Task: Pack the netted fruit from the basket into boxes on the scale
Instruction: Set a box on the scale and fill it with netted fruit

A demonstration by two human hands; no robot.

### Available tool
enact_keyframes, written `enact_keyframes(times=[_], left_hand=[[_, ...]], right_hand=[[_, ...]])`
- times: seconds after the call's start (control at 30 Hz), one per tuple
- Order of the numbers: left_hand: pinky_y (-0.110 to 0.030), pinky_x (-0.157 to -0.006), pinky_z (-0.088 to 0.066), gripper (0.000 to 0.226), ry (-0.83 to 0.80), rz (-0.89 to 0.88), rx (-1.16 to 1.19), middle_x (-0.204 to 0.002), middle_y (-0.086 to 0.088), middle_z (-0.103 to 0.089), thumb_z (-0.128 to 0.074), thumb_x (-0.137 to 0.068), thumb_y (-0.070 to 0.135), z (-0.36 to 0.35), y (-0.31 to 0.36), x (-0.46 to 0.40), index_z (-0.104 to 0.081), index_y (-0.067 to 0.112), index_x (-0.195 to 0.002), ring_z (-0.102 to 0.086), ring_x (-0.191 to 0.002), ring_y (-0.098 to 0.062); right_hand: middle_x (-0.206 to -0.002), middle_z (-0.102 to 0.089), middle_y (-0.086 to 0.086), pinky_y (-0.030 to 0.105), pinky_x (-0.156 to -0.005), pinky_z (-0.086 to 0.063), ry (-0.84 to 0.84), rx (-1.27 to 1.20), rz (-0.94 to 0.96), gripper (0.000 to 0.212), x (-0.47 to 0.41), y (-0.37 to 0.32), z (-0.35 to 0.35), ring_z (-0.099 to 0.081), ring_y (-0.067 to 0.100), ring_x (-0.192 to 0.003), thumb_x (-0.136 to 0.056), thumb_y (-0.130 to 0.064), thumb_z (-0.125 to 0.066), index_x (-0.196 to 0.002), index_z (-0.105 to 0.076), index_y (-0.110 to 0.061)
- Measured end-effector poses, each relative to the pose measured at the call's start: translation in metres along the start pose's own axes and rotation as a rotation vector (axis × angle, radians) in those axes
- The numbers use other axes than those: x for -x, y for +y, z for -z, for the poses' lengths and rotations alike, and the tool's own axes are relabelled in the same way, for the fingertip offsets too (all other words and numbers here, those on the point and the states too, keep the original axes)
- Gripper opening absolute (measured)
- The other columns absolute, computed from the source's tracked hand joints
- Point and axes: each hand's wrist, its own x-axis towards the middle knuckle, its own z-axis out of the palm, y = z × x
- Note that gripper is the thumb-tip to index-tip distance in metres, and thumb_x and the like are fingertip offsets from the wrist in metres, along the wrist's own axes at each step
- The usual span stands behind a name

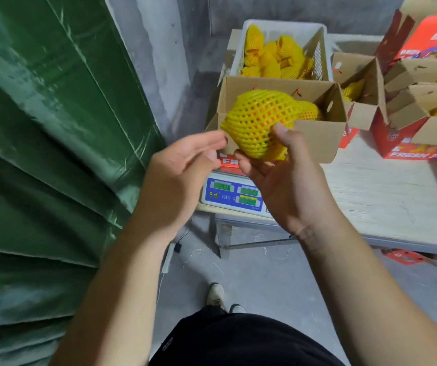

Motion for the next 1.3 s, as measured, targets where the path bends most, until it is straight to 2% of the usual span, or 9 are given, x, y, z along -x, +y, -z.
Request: enact_keyframes(times=[0.13,0.37,0.43,0.53,0.63,0.77,0.83,0.93,1.3], left_hand=[[-0.032,-0.103,-0.054,0.037,-0.026,0.036,-0.046,-0.122,0.023,-0.074,-0.064,-0.090,0.028,-0.005,-0.009,0.006,-0.069,0.048,-0.120,-0.070,-0.118,-0.007],[-0.004,-0.087,-0.047,0.030,-0.092,0.126,-0.098,-0.124,0.025,-0.073,-0.064,-0.102,0.020,-0.005,-0.019,0.018,-0.072,0.039,-0.124,-0.067,-0.116,0.005],[-0.002,-0.089,-0.044,0.031,-0.100,0.141,-0.144,-0.123,0.025,-0.073,-0.062,-0.104,0.015,-0.004,-0.022,0.022,-0.073,0.035,-0.125,-0.064,-0.118,0.008],[-0.007,-0.097,-0.044,0.031,-0.114,0.182,-0.178,-0.127,0.027,-0.071,-0.061,-0.105,0.018,-0.001,-0.024,0.028,-0.072,0.036,-0.127,-0.061,-0.123,0.009],[-0.020,-0.105,-0.042,0.031,-0.106,0.220,-0.202,-0.129,0.029,-0.069,-0.060,-0.106,0.021,0.004,-0.029,0.031,-0.070,0.039,-0.129,-0.060,-0.124,0.009],[-0.027,-0.107,-0.046,0.045,-0.050,0.218,-0.251,-0.124,0.029,-0.071,-0.056,-0.102,0.005,0.004,-0.032,0.032,-0.072,0.043,-0.122,-0.064,-0.117,0.008],[-0.029,-0.101,-0.050,0.044,0.078,0.172,-0.261,-0.117,0.027,-0.074,-0.057,-0.093,0.013,0.001,-0.030,0.029,-0.073,0.049,-0.113,-0.069,-0.112,0.003],[-0.035,-0.098,-0.055,0.039,0.208,0.155,-0.214,-0.110,0.021,-0.077,-0.053,-0.082,0.021,0.001,-0.028,0.020,-0.076,0.043,-0.104,-0.073,-0.105,-0.004],[-0.028,-0.093,-0.055,0.033,0.186,0.156,-0.179,-0.106,0.021,-0.078,-0.055,-0.088,0.015,-0.007,-0.027,-0.008,-0.074,0.036,-0.105,-0.073,-0.098,-0.002]], right_hand=[[-0.127,-0.070,0.018,0.042,-0.098,-0.056,-0.020,0.055,0.002,0.027,0.005,0.010,0.002,-0.069,0.031,-0.107,-0.100,-0.028,-0.059,-0.124,-0.069,-0.020],[-0.123,-0.071,0.006,0.038,-0.087,-0.063,0.211,0.369,0.080,0.045,-0.061,-0.011,-0.005,-0.072,0.025,-0.111,-0.097,-0.023,-0.069,-0.141,-0.057,-0.020],[-0.135,-0.064,0.007,0.046,-0.101,-0.057,0.239,0.615,0.190,0.060,-0.099,-0.029,-0.009,-0.064,0.026,-0.122,-0.096,-0.028,-0.072,-0.150,-0.048,-0.019],[-0.160,-0.044,0.007,0.040,-0.120,-0.037,0.095,1.141,0.188,0.084,-0.139,-0.049,0.003,-0.045,0.024,-0.144,-0.096,-0.043,-0.071,-0.163,-0.026,-0.018],[-0.155,-0.052,0.010,0.038,-0.117,-0.038,0.037,1.483,0.149,0.061,-0.146,-0.052,0.028,-0.047,0.027,-0.143,-0.100,-0.039,-0.065,-0.153,-0.047,-0.014],[-0.128,-0.071,0.006,0.045,-0.109,-0.048,0.191,1.283,0.346,0.030,-0.126,-0.033,0.054,-0.063,0.022,-0.122,-0.100,-0.014,-0.058,-0.128,-0.068,-0.009],[-0.124,-0.071,0.003,0.044,-0.109,-0.049,0.156,1.271,0.383,0.027,-0.117,-0.025,0.058,-0.064,0.020,-0.119,-0.099,-0.012,-0.059,-0.124,-0.069,-0.010],[-0.125,-0.070,0.001,0.042,-0.109,-0.049,0.044,1.303,0.357,0.026,-0.109,-0.022,0.054,-0.064,0.017,-0.118,-0.100,-0.016,-0.061,-0.125,-0.068,-0.013],[-0.135,-0.064,0.002,0.037,-0.107,-0.052,-0.047,1.297,0.339,0.038,-0.093,-0.033,0.055,-0.061,0.013,-0.122,-0.101,-0.015,-0.059,-0.140,-0.057,-0.016]])
